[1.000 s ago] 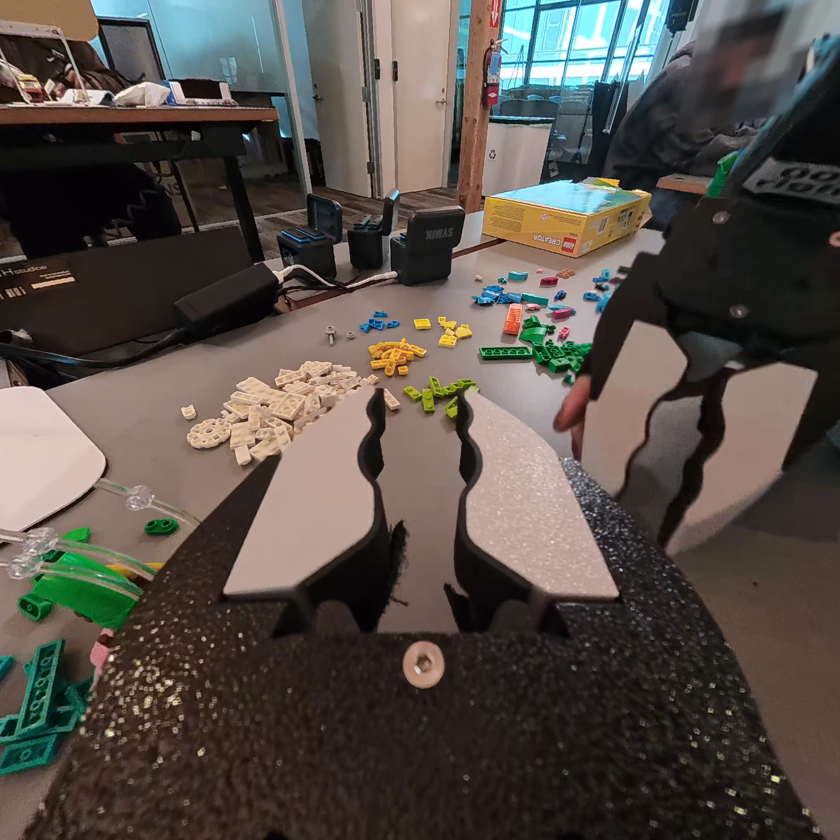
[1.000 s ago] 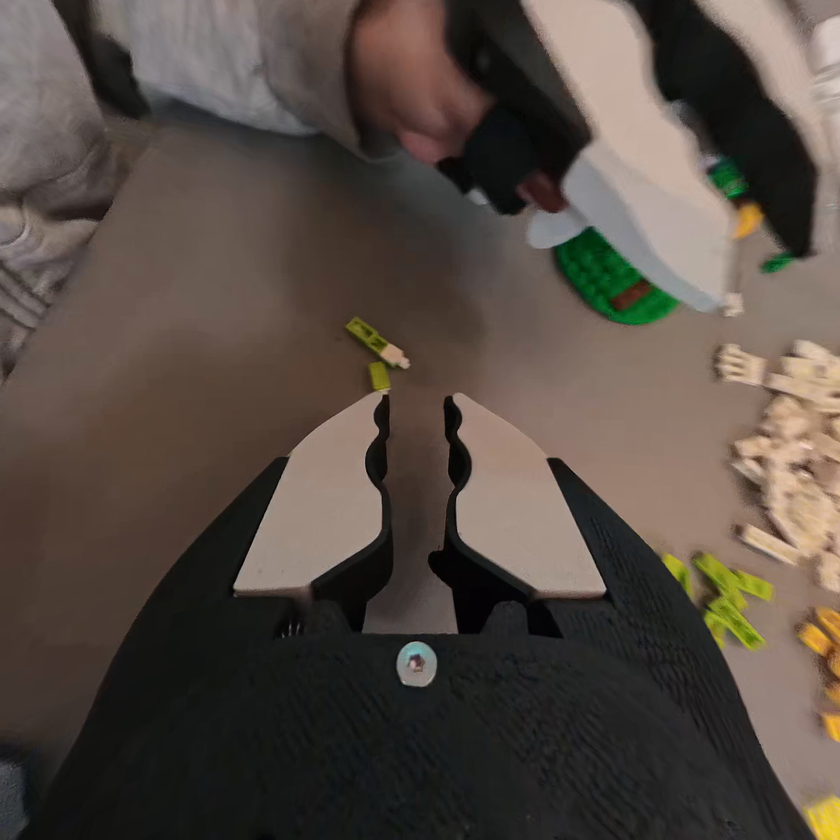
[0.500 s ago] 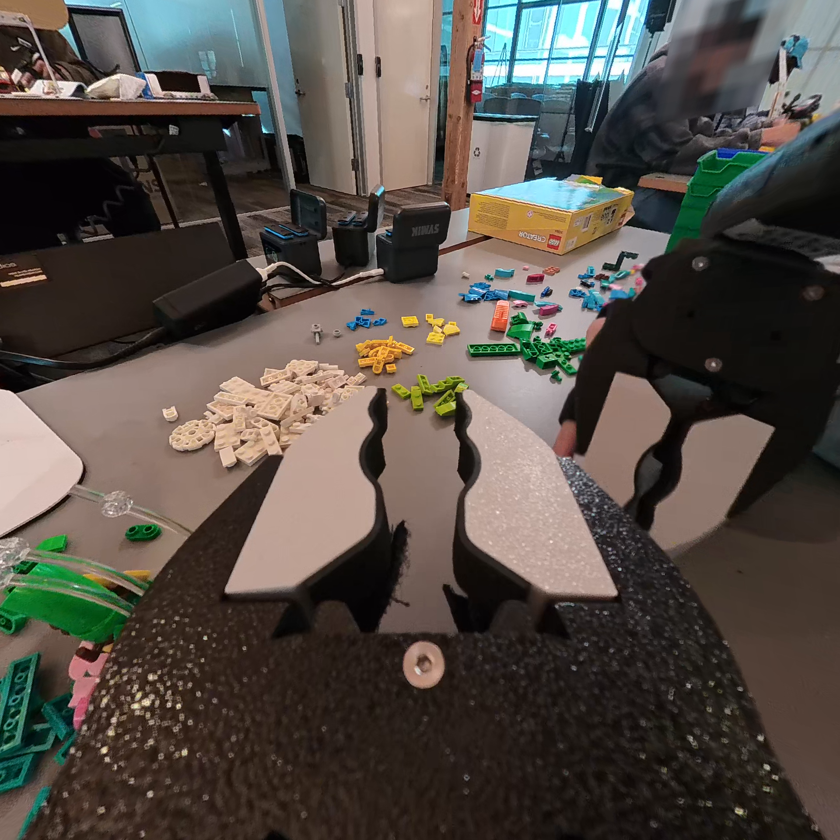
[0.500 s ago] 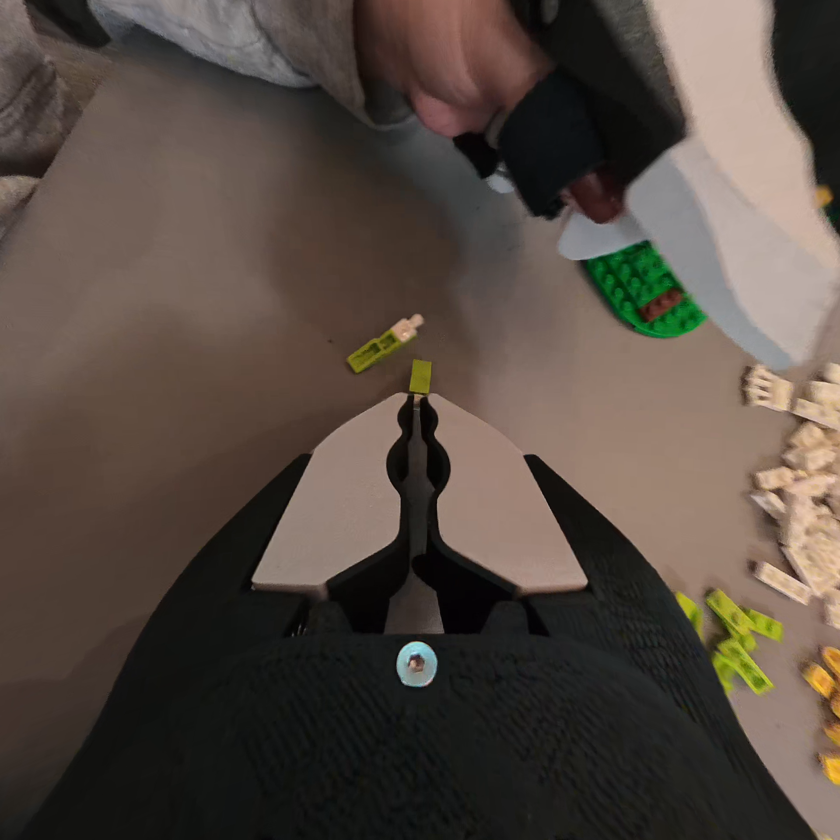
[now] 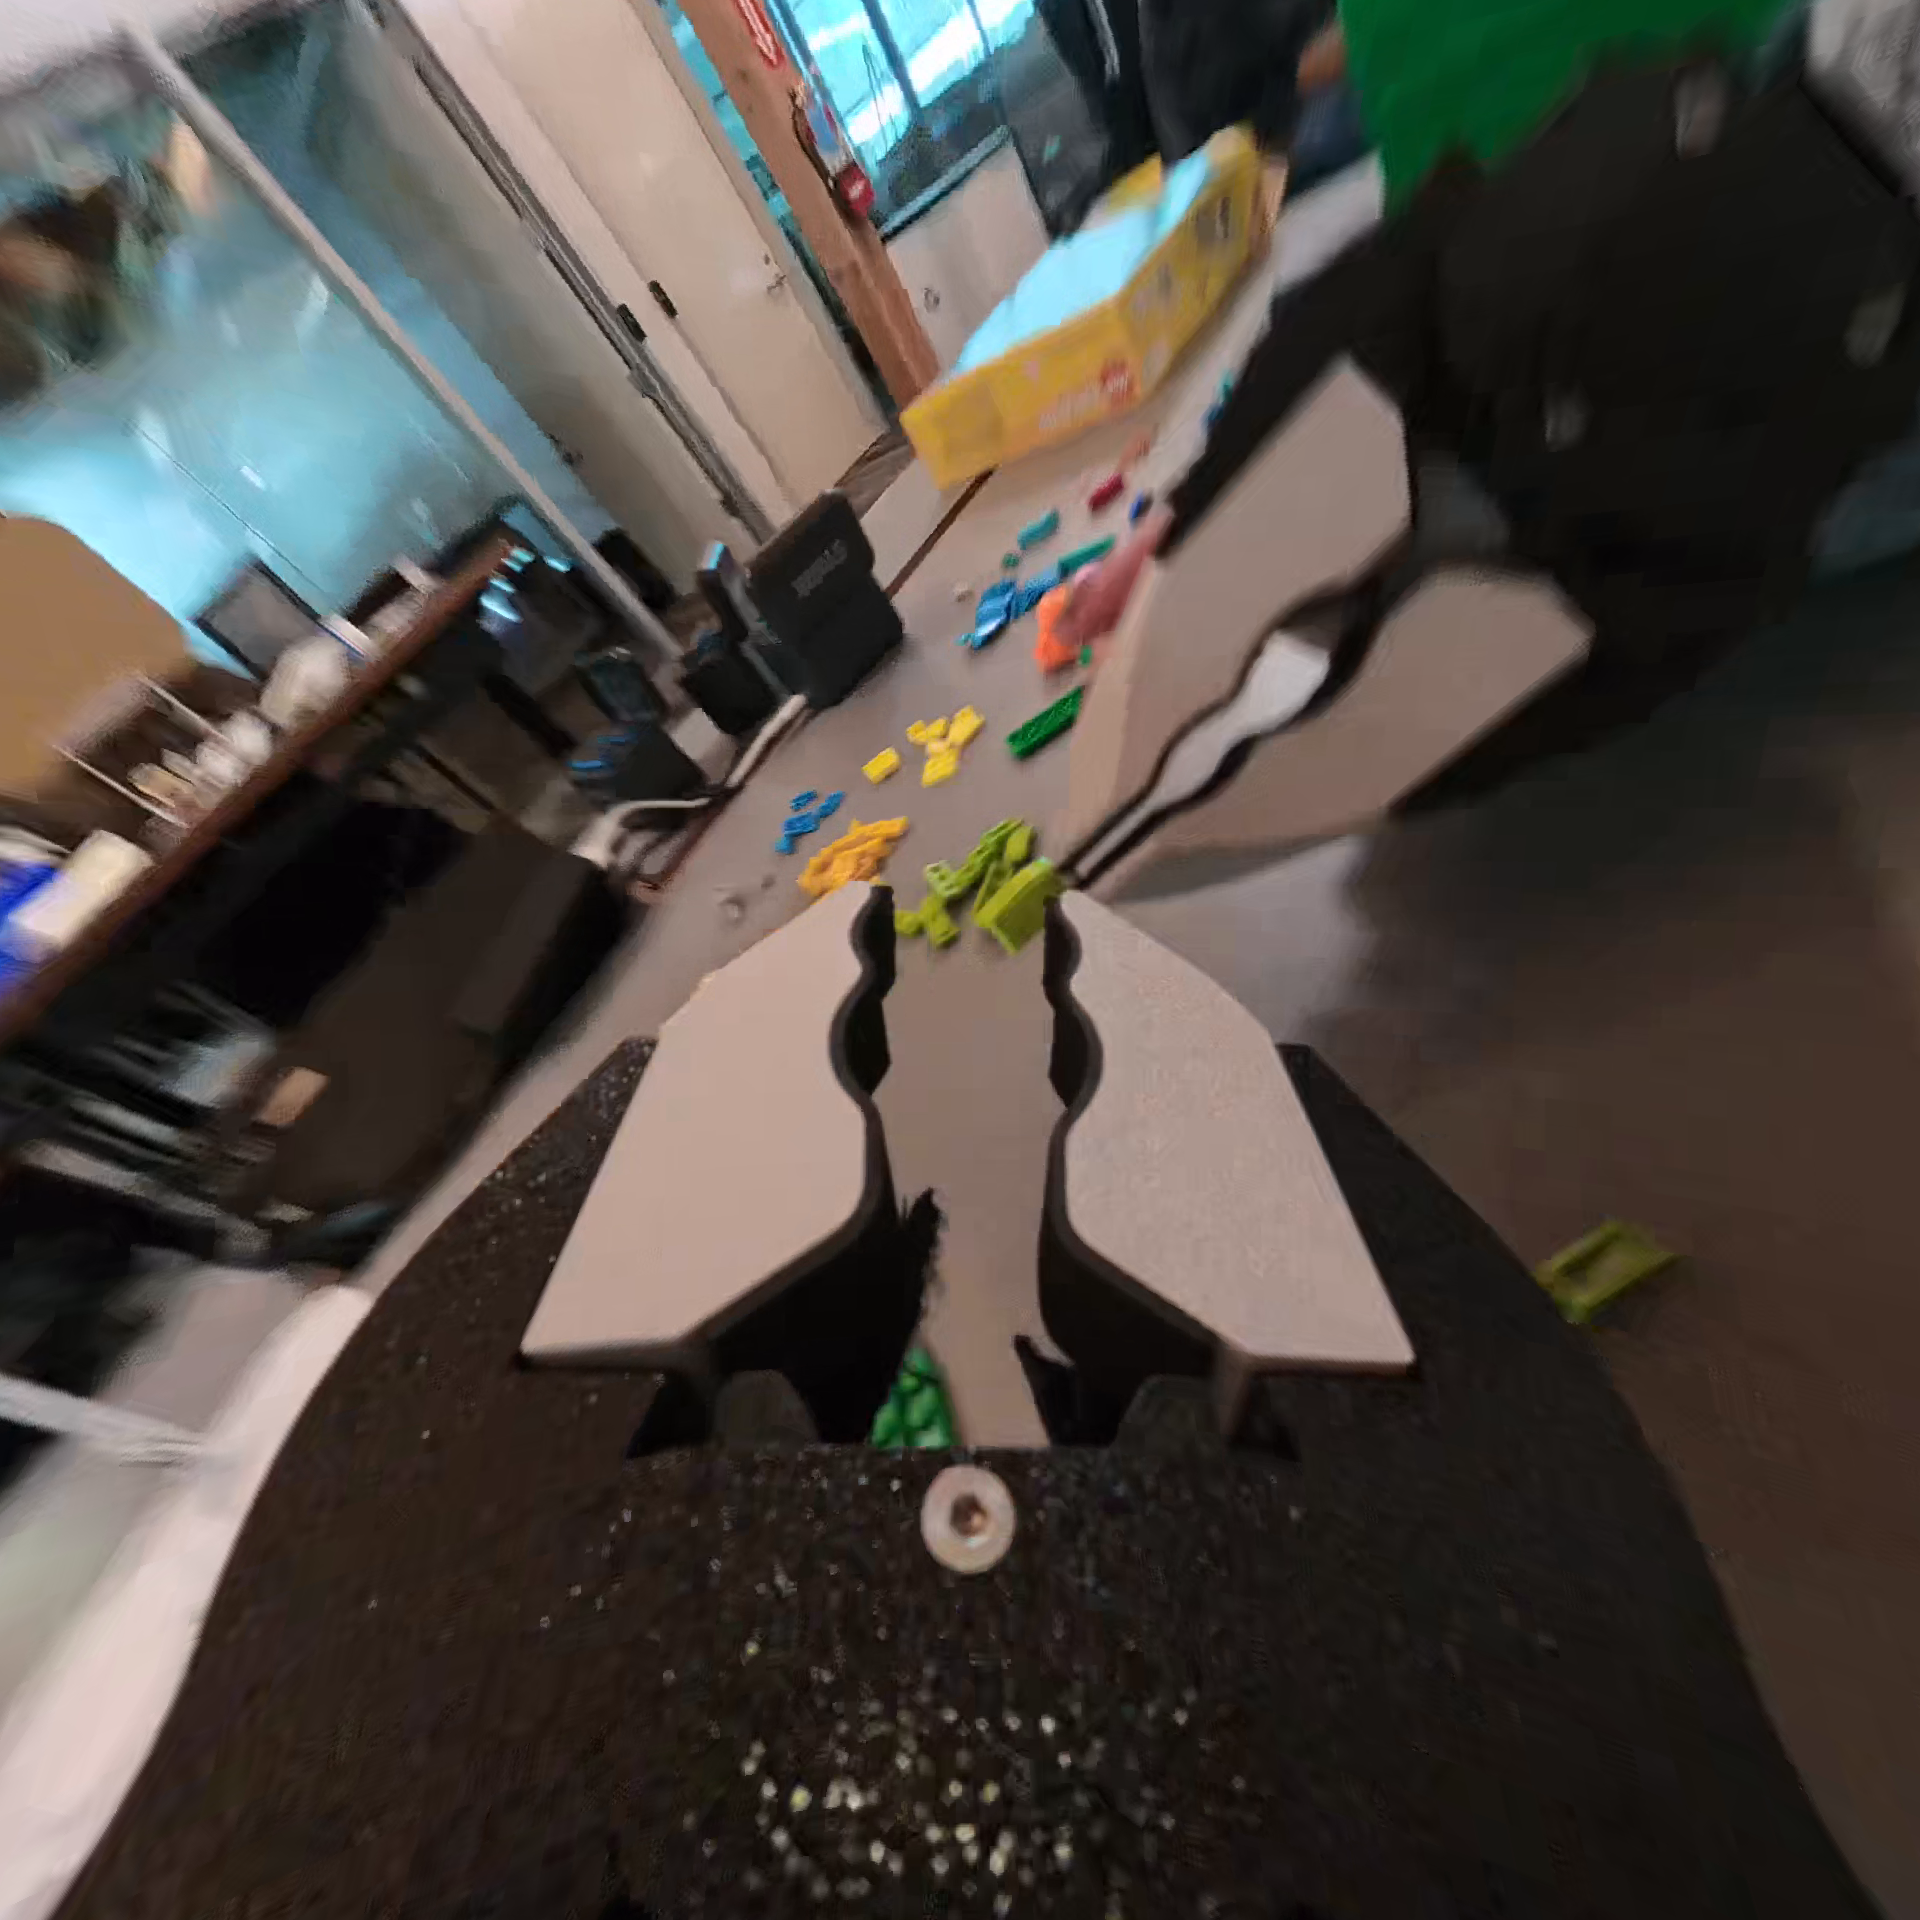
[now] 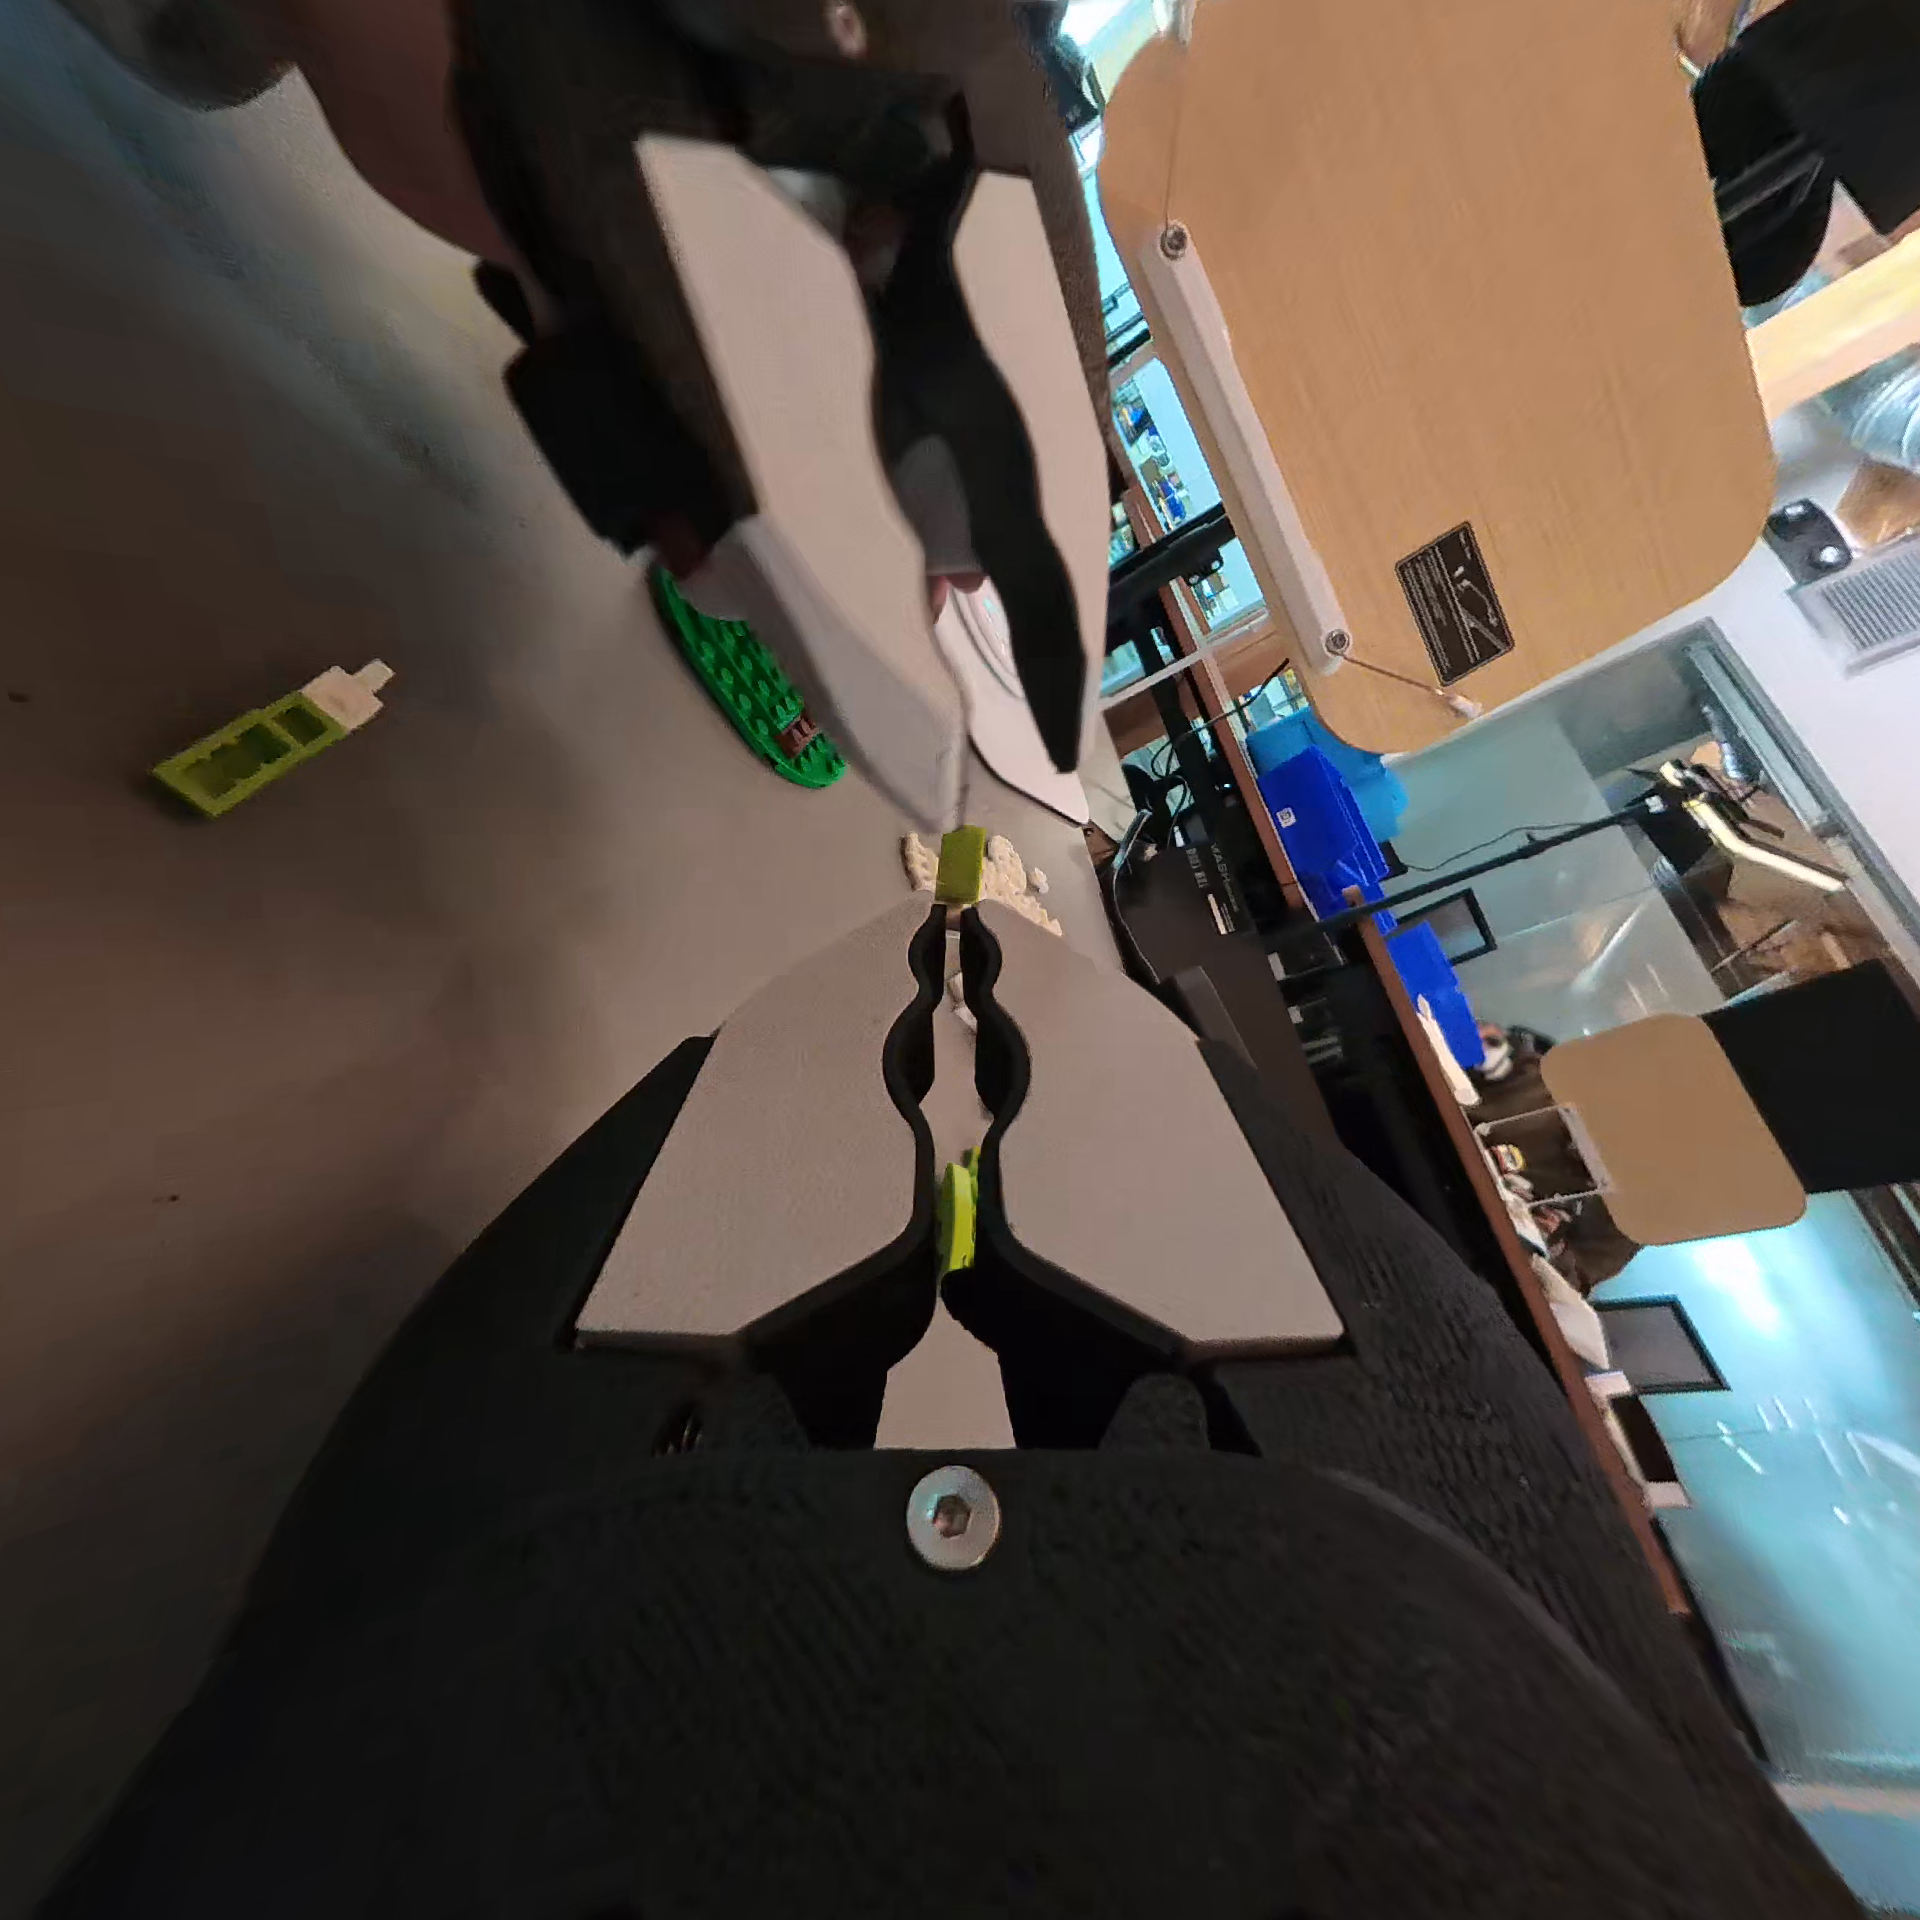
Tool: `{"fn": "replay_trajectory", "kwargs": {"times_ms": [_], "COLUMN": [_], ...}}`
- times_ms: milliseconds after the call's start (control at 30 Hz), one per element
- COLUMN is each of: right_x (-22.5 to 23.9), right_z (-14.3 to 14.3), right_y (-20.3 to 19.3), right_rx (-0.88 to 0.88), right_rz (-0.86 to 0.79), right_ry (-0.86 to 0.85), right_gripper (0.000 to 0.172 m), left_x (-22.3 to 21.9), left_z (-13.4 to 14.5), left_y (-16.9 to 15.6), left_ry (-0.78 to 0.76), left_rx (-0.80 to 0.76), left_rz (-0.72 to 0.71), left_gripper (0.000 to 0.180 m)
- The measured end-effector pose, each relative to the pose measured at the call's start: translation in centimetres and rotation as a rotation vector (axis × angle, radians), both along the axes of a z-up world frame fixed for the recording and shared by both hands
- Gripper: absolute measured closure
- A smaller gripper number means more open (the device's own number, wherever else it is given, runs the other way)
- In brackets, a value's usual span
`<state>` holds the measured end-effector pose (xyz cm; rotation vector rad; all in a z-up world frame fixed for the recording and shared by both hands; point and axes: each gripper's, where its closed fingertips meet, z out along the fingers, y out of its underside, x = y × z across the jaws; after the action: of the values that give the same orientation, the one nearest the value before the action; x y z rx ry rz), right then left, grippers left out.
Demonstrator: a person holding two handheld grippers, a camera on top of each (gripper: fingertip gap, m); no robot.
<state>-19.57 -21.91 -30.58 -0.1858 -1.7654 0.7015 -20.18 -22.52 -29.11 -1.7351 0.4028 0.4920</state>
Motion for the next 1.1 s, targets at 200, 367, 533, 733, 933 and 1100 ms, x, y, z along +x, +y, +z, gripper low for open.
{"fn": "replay_trajectory", "kwargs": {"times_ms": [200,367,533,733,933,1100], "right_x": [0.4,0.5,0.9,1.1,2.1,2.3], "right_z": [-0.5,-1.1,-1.5,0.4,4.5,5.0], "right_y": [-0.1,-0.1,-0.4,-0.7,-1.3,-1.4], "right_rx": [0.061,0.093,0.051,-0.434,-1.034,-1.177], "right_rz": [0.020,0.017,0.047,0.116,0.362,0.436], "right_ry": [-0.014,-0.047,-0.117,-0.307,-0.472,-0.537], "right_gripper": [0.170,0.170,0.170,0.157,0.153,0.160], "left_x": [0.5,0.3,1.0,1.6,3.4,4.1], "left_z": [-2.3,-2.3,-3.5,-1.8,2.5,2.5], "left_y": [0.4,0.5,0.5,0.5,-0.2,0.1], "left_ry": [0.377,0.419,0.401,-0.202,-0.824,-0.924], "left_rx": [-0.110,-0.112,-0.199,-0.114,0.116,0.130], "left_rz": [0.025,0.044,-0.011,-0.091,-0.384,-0.438], "left_gripper": [0.164,0.164,0.173,0.174,0.174,0.174]}}
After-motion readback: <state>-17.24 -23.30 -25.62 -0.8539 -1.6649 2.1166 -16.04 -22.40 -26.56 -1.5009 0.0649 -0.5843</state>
